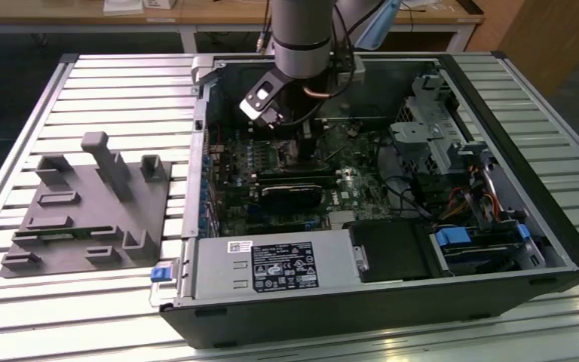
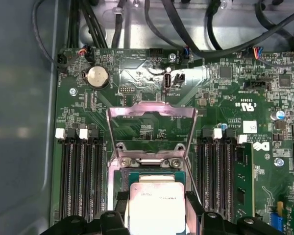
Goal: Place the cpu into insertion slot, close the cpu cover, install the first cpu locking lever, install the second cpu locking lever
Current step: 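Place the cpu into insertion slot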
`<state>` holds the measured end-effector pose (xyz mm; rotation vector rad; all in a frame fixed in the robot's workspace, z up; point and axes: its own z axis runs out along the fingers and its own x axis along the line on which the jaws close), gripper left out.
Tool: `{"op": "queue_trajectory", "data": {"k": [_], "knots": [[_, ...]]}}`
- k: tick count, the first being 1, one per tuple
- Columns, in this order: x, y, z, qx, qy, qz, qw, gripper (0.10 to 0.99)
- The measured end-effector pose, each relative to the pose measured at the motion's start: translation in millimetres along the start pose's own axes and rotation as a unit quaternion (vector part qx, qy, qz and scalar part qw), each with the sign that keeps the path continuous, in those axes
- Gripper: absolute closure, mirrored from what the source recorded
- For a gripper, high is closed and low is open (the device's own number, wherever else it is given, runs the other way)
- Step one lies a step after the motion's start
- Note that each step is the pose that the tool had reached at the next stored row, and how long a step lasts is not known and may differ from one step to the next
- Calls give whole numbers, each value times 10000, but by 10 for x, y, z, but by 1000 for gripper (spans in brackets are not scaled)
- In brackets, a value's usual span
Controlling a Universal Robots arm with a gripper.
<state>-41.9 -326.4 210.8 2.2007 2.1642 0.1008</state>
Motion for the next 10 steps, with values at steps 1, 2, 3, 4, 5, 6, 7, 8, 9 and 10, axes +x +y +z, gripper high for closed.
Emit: {"op": "queue_trajectory", "data": {"k": [1, 2, 3, 4, 5, 6, 7, 8, 9, 10], "knots": [[0, -5, 8, 0, -1, 16, 10000, 549], [1, -10, 19, -1, -2, 30, 10000, 549], [1, -12, 30, 0, -3, 42, 10000, 549], [2, -14, 41, -1, -3, 53, 10000, 549], [4, -17, 51, -1, -4, 63, 10000, 549], [6, -19, 59, -1, -4, 73, 10000, 549], [8, -22, 68, -1, -4, 81, 10000, 549], [12, -26, 77, -1, -4, 88, 10000, 549], [15, -29, 86, -1, -4, 93, 10000, 549], [17, -31, 94, -1, -4, 97, 10000, 549]]}}
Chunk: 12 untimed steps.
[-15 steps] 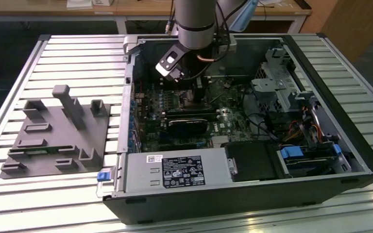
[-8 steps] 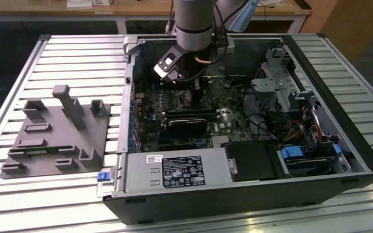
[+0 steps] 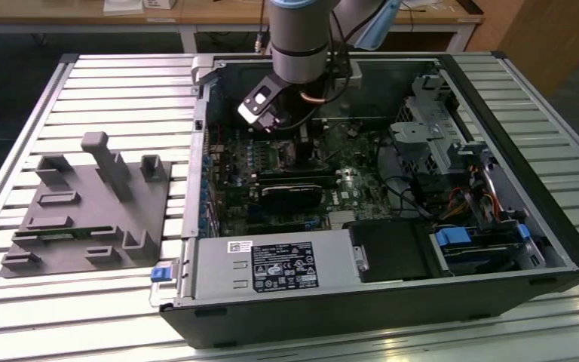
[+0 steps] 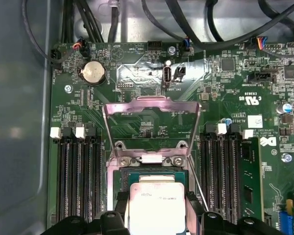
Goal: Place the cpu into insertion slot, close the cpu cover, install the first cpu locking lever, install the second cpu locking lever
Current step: 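Place the cpu into insertion slot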
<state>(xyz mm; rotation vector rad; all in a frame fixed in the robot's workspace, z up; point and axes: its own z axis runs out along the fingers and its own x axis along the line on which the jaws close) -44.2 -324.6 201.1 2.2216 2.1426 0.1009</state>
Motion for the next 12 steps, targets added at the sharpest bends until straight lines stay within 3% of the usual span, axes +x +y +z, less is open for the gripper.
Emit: {"op": "queue_trajectory", "data": {"k": [12], "knots": [[26, -14, 65, 0, 9, 12, 10000, 549]]}}
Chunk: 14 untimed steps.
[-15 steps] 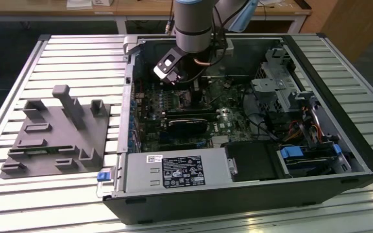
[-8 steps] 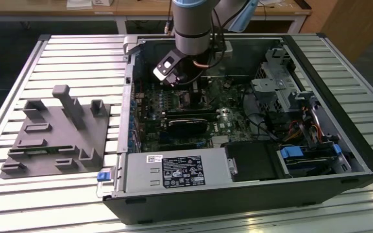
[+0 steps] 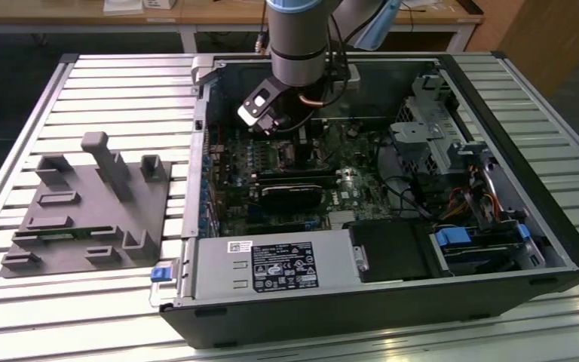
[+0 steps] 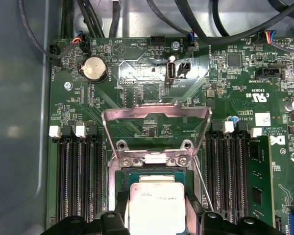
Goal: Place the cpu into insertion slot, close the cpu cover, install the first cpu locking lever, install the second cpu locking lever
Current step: 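Place the cpu into insertion slot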
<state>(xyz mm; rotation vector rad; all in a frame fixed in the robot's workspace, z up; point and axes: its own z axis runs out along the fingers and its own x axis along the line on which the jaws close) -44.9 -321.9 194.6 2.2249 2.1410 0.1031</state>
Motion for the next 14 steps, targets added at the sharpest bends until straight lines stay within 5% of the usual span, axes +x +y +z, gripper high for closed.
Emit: {"op": "queue_trajectory", "data": {"k": [14], "knots": [[12, 0, 20, 1, 0, 0, 10000, 549]]}}
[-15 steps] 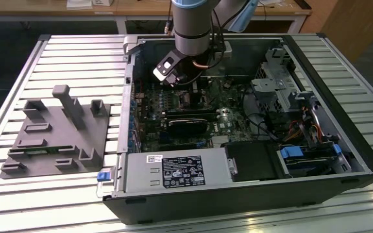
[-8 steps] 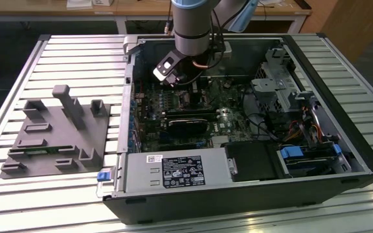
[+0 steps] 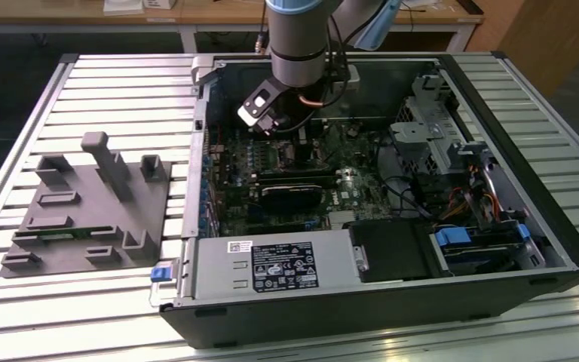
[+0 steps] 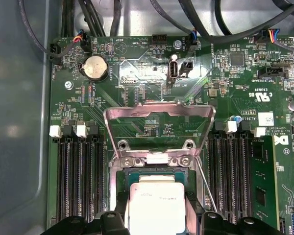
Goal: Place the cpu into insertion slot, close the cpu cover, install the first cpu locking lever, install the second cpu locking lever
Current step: 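Place the cpu into insertion slot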
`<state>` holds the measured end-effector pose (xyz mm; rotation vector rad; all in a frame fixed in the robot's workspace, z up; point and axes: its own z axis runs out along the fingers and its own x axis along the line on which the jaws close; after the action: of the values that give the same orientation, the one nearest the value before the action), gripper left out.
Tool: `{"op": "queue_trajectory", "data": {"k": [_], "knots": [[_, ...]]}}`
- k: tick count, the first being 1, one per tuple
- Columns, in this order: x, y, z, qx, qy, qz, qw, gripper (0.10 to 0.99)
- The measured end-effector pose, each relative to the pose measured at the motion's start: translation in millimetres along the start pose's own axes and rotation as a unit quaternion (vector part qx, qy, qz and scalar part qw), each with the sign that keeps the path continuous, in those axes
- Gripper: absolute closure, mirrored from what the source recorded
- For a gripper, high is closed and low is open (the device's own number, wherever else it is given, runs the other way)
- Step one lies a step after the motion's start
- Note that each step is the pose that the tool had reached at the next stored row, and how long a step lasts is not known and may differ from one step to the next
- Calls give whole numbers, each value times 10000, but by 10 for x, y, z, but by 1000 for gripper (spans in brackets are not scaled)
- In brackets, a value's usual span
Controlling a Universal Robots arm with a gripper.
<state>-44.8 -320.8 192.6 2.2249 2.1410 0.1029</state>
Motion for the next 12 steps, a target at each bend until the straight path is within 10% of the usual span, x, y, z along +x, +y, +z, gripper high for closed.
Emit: {"op": "queue_trajectory", "data": {"k": [12], "knots": [[0, 7, 1, 0, 0, 0, 10000, 475]]}}
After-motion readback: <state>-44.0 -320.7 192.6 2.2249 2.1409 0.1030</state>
